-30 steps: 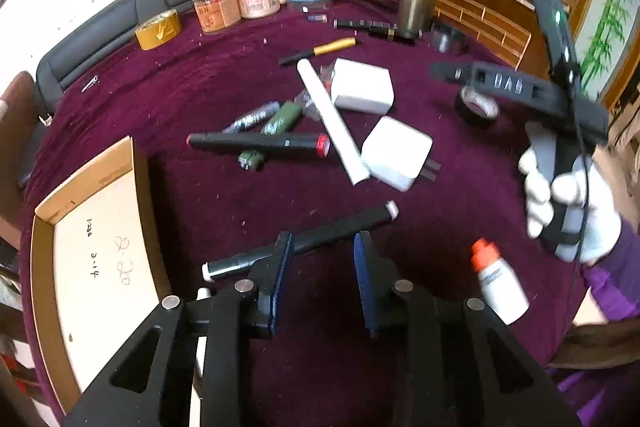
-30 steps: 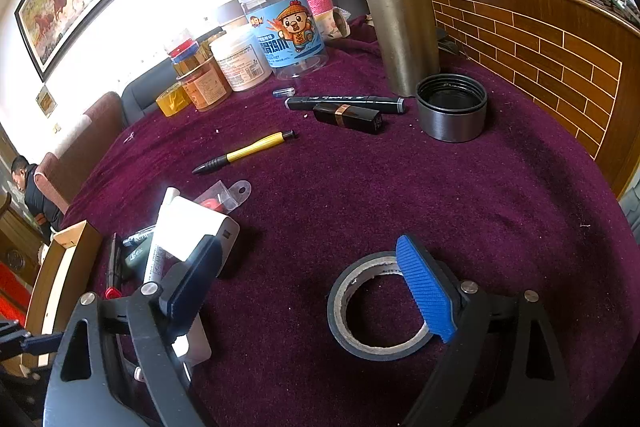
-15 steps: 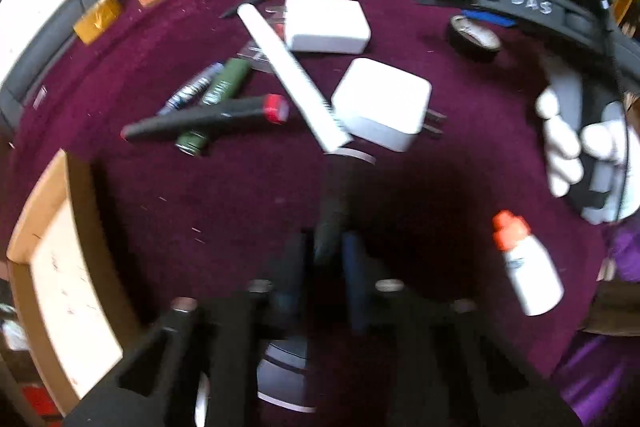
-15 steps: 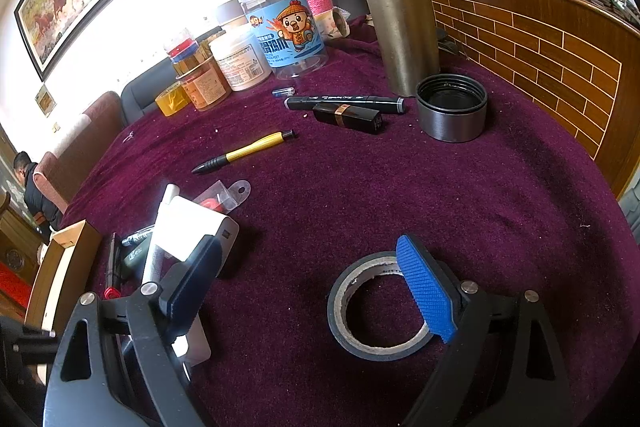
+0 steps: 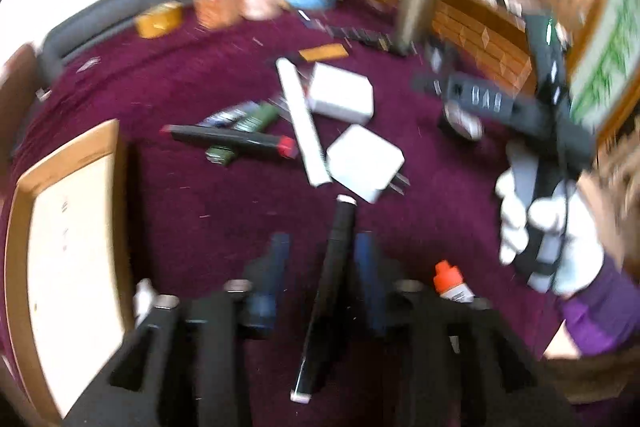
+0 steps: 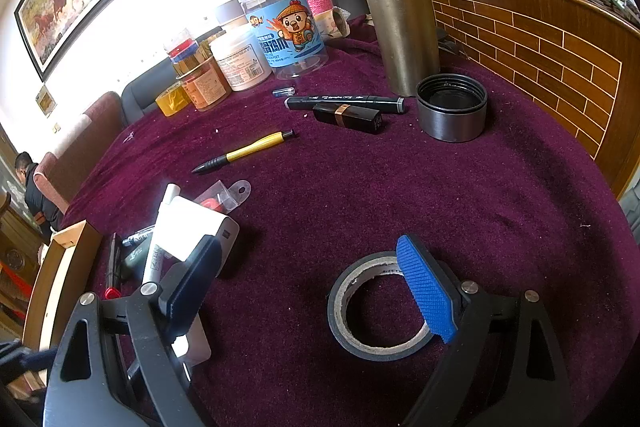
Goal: Organize rigid objects
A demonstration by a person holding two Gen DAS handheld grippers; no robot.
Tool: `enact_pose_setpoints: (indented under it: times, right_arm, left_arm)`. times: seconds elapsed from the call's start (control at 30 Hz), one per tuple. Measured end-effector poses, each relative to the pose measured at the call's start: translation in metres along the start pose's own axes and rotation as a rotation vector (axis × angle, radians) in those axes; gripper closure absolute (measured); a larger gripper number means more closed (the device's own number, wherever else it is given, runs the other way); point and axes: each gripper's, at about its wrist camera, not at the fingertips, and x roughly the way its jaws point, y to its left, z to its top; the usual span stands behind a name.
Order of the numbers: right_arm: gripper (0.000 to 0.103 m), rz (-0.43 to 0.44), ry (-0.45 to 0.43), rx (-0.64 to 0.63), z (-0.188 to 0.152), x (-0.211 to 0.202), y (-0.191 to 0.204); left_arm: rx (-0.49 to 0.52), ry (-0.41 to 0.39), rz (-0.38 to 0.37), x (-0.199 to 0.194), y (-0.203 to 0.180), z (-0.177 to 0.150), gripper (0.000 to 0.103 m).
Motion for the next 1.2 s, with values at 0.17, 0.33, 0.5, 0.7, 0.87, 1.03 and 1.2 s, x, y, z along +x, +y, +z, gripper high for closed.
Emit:
enact_pose_setpoints:
  times: [0.17, 0.33, 0.5, 0.7, 0.87, 1.03, 1.2]
  right_arm:
    - [0.013, 0.0, 0.0, 0.001, 0.0, 0.0, 0.0]
    - [0.013, -0.001, 0.0, 0.003, 0.0, 0.0, -0.001]
    - [0.013, -0.01, 0.0, 0.001, 0.0, 0.0, -0.001]
    - [0.013, -0.011, 0.0, 0.0, -0.001, 0.0, 0.0]
    - [0.012, -0.009, 0.0, 0.0, -0.001, 0.0, -0.001]
    - [0.012, -0.007, 0.001, 0.001, -0.001, 0.0, 0.0]
    - [0.011, -0.004, 0.001, 0.003, -0.001, 0.0, 0.0]
  left_arm:
    - [-0.158, -0.099, -0.009, -0.028, 0.044, -0.025, 0.06]
    - [-0.294, -0.066, 0.029, -0.019, 0.088, -0.041, 0.058]
    - [-0.412, -0.103, -0.049, -0.02, 0.112, -0.049, 0.058]
    - [-0.424, -0.137, -0.047, -0.029, 0.118, -0.05, 0.057]
    - [-0.475, -0.137, -0.109, -0.034, 0.125, -0.051, 0.057]
    - [-0.514, -0.169, -0.159, -0.054, 0.136, -0.053, 0.057]
    - [-0.455, -0.138, -0.152, -0.062, 0.123, -0.056, 0.056]
